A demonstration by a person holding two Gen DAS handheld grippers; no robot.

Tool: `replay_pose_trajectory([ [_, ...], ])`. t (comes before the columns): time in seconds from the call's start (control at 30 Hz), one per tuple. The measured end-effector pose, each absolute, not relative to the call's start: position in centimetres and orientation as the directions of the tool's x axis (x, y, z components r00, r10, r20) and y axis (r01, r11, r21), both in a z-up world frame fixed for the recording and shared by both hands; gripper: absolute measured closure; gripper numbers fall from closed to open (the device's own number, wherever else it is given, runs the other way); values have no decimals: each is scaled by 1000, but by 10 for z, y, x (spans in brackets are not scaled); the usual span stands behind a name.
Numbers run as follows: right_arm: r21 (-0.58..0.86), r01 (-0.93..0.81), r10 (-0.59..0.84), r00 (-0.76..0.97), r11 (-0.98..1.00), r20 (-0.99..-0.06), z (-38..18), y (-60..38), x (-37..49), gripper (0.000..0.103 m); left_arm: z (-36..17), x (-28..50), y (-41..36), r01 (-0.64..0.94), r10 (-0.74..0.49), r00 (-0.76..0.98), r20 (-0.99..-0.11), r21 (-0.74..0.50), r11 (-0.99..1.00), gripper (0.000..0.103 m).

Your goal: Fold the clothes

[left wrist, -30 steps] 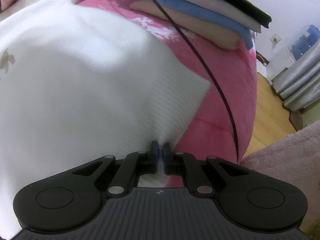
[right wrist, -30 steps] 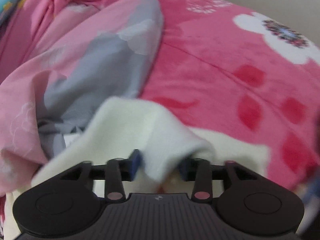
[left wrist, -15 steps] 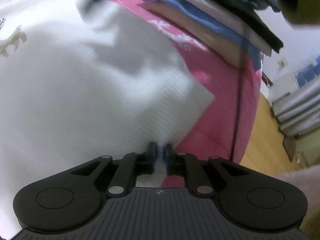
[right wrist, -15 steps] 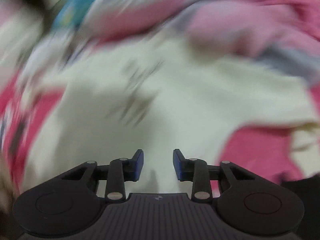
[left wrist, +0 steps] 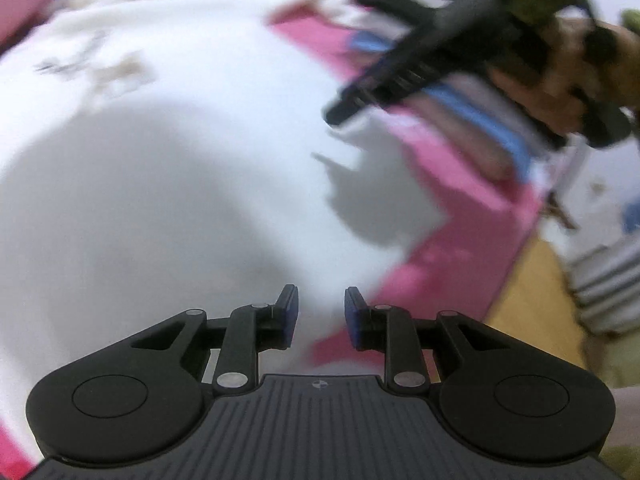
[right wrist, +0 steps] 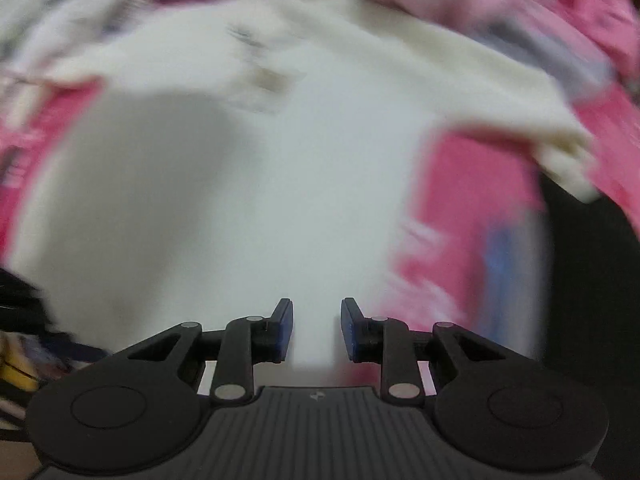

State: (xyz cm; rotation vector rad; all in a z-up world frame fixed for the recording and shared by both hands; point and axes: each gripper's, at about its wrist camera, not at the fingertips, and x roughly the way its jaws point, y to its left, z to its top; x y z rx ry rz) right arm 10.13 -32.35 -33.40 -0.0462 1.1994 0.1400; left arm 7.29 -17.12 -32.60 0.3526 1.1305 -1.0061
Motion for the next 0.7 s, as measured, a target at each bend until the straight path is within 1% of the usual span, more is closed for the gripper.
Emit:
replay_pose_trajectory([
  [0.03, 58, -170, 115, 350, 984, -930, -340, -311, 103, 75, -334, 81, -164, 789, -439, 73, -895, -217, 574, 78],
  [0.07, 67, -192, 128, 328, 979, -936, -349, -303, 99, 75, -345, 88, -156, 766, -388, 43, -921, -219, 605, 78],
  [0.1, 72, -207, 134, 301, 976, -944, -358, -296, 94, 75, -353, 94, -145, 750, -368, 0, -930, -243, 615, 78],
  [0.13, 61, -197, 110, 251, 979, -962, -370, -296, 84, 75, -354, 94, -132, 743, -386, -16, -923, -269, 613, 78],
  [0.2, 23, -167, 55, 190, 986, -980, -382, -310, 60, 75, -352, 91, -111, 716, -366, -48, -929, -288, 636, 78],
  [0.27, 1, -139, 18, 120, 990, -993, -374, -319, 41, 75, -351, 88, -90, 683, -340, -72, -938, -295, 668, 78],
  [0.33, -40, -130, -34, 51, 991, -998, -364, -326, 35, 75, -339, 88, -79, 682, -330, -40, -943, -267, 681, 78],
  [0.4, -26, -135, -11, 109, 991, -994, -347, -324, 50, 75, -322, 90, -72, 688, -342, 6, -940, -244, 683, 78],
  [0.5, 32, -150, 68, 244, 988, -967, -329, -313, 90, 75, -304, 109, -79, 671, -409, 79, -909, -255, 696, 78],
  [0.57, 59, -161, 108, 318, 985, -942, -333, -303, 116, 75, -307, 126, -86, 676, -399, 136, -907, -209, 706, 78],
  [0.6, 57, -158, 108, 338, 986, -935, -342, -303, 127, 75, -314, 136, -91, 682, -374, 169, -912, -165, 713, 78],
  [0.67, 57, -106, 89, 326, 993, -941, -363, -322, 140, 75, -336, 153, -88, 652, -316, 194, -929, -119, 749, 78],
  [0.7, 60, -76, 81, 315, 995, -946, -373, -333, 144, 75, -344, 159, -80, 614, -312, 187, -931, -137, 777, 77],
])
